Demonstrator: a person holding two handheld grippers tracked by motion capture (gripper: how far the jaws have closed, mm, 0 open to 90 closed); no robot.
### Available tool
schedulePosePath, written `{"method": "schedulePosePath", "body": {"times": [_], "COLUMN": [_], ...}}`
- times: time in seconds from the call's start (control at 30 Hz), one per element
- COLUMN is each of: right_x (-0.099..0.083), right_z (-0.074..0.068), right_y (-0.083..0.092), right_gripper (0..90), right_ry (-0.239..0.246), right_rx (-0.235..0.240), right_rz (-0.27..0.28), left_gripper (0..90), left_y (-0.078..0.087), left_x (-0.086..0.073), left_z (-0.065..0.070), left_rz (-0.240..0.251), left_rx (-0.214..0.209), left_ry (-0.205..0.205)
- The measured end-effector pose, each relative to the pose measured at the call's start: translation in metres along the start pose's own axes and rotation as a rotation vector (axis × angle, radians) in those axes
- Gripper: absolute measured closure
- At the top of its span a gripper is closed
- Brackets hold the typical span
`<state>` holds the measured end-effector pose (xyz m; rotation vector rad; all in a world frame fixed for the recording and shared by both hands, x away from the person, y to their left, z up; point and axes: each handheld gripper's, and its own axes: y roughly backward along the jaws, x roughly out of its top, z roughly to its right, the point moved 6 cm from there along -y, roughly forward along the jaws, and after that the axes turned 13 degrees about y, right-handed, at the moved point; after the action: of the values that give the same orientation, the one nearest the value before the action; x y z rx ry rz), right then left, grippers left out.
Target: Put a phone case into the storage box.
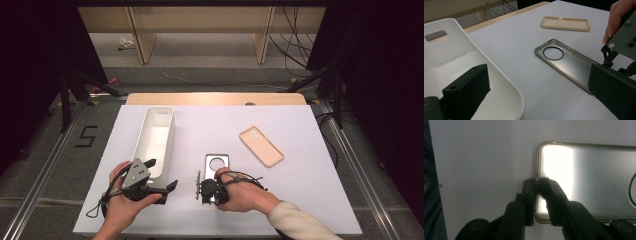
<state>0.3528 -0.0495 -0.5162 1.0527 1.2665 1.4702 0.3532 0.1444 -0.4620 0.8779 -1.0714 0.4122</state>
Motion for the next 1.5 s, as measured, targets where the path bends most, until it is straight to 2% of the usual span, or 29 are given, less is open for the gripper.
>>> {"method": "schedulePosePath", "body": {"times": [0.37,1.1,1.2,1.23,1.5], "right_x": [0.002,-0.001,-0.002,-0.002,-0.006], "right_z": [-0.003,-0.005,-0.004,-0.005,-0.001], "right_y": [0.001,0.001,0.002,0.003,0.012], "right_gripper": [86.1,89.1,89.2,89.2,89.2], "right_ry": [0.013,0.009,0.018,0.002,0.001], "right_rx": [0.004,0.0,0.001,0.006,-0.018], "right_rz": [-0.02,-0.001,0.01,0.019,0.08], "left_gripper": [2.9,3.7,3.7,3.8,4.4], "left_y": [0.0,0.0,0.0,0.0,0.001], "left_x": [0.0,0.0,0.0,0.0,0.0], "left_z": [0.001,0.001,0.0,0.001,0.0], "left_rz": [0.001,0.002,0.003,0.003,0.004], "left_rx": [-0.002,-0.003,-0.003,-0.003,-0.007], "left_ry": [0.005,0.007,0.004,0.007,0.008]}}
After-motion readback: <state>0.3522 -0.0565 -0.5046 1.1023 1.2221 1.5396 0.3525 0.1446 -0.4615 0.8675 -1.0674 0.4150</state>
